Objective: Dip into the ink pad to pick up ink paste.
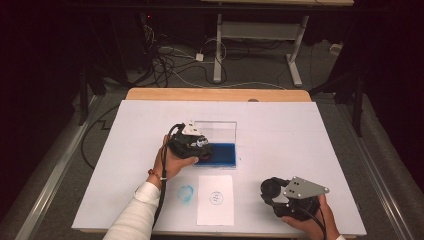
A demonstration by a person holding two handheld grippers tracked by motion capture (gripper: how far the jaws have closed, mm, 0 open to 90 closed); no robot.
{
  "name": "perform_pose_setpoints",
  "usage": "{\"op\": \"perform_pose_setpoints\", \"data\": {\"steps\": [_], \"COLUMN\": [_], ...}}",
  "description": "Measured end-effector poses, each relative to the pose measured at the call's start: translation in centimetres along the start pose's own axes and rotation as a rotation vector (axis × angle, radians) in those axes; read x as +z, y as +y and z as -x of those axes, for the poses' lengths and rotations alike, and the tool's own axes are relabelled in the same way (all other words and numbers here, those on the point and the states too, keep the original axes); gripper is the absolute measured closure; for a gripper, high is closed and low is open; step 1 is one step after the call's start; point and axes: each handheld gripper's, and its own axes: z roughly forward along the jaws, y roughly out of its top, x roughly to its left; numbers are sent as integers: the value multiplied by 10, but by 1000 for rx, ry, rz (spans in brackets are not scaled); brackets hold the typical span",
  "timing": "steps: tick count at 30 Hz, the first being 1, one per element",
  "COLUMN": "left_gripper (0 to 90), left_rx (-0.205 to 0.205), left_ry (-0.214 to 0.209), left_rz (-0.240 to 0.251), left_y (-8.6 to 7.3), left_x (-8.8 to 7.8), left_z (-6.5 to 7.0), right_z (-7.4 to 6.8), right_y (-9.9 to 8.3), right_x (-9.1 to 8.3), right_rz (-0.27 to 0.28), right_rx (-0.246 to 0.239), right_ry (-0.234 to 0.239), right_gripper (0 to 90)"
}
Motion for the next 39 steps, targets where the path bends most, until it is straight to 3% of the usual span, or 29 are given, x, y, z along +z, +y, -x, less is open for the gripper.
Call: {"op": "perform_pose_setpoints", "data": {"steps": [5, 12, 21, 39], "left_gripper": [546, 546, 546, 546], "left_rx": [-8, 62, 90, 136], "left_ry": [1, 13, 8, 8], "left_rz": [53, 96, 120, 167], "left_y": [-1, 5, 7, 12], "left_x": [-12, -27, -39, -65], "left_z": [1, 16, 27, 37], "right_z": [0, 1, -2, -3], "right_y": [-1, -1, 0, 2], "right_x": [2, 2, 1, -2], "right_rz": [-5, -6, -1, 21], "right_rx": [6, 7, -4, -16], "right_ry": [3, 1, 10, 8], "right_gripper": [387, 387, 386, 386]}}
